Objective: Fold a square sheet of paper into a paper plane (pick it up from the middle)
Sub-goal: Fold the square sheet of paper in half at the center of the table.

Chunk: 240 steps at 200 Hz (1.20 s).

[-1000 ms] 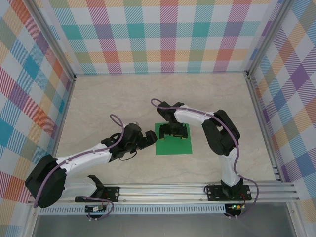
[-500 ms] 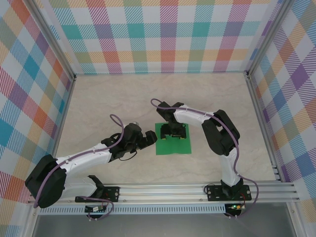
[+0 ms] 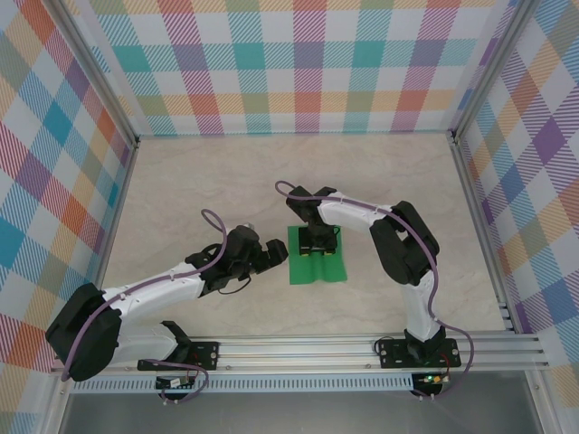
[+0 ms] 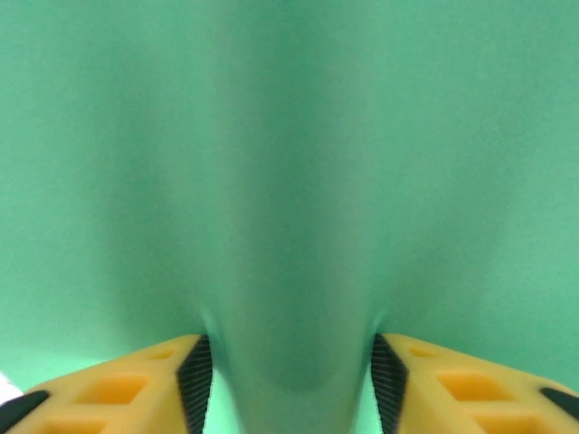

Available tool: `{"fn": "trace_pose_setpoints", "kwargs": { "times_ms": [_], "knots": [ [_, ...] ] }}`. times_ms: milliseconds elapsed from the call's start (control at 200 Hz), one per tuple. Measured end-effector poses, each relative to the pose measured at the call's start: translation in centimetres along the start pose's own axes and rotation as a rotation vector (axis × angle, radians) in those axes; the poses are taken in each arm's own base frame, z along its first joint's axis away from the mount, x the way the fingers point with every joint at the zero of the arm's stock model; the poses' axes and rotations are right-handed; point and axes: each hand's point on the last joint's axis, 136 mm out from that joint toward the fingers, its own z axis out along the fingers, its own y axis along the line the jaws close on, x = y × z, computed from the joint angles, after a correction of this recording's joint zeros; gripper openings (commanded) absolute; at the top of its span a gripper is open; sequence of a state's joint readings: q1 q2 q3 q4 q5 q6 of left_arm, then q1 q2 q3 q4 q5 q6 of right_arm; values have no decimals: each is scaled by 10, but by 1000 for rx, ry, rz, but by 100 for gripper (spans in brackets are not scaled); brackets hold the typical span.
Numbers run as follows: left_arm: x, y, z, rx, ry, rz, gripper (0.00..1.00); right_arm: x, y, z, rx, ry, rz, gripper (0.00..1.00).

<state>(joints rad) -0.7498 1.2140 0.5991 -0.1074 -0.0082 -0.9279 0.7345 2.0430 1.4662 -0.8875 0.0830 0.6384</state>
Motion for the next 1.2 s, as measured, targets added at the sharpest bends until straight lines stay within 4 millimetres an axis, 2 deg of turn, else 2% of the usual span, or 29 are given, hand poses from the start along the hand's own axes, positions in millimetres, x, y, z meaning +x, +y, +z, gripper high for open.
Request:
{"fn": "trace_pose_setpoints", "kwargs": {
  "times_ms": [115, 395, 590, 710, 790, 880, 1020, 1200],
  "knots": [
    [-1, -1, -5, 6, -4, -4, 100, -1, 4, -13, -34, -20, 5, 34],
    [-2, -2, -17, 22, -17, -21, 100, -1, 23, -55, -175, -74, -8, 36],
    [-2, 0, -19, 21, -21, -23, 100, 6, 41, -92, -419, -99, 3, 38],
    [-2, 0, -19, 23, -21, -23, 100, 2, 41, -111, -580, -125, 55, 39],
    [-2, -1, -19, 26, -21, -24, 100, 1, 36, -106, -643, -116, 96, 40],
    [-1, -2, -18, 34, -13, -30, 100, 6, 25, -81, -664, -71, 155, 43],
    [3, -3, -14, 38, 6, -45, 100, 30, 9, -45, -623, 13, 207, 47],
    [10, -1, -5, 25, 48, -53, 100, 39, -3, -29, -584, 26, 225, 54]
  ]
}}
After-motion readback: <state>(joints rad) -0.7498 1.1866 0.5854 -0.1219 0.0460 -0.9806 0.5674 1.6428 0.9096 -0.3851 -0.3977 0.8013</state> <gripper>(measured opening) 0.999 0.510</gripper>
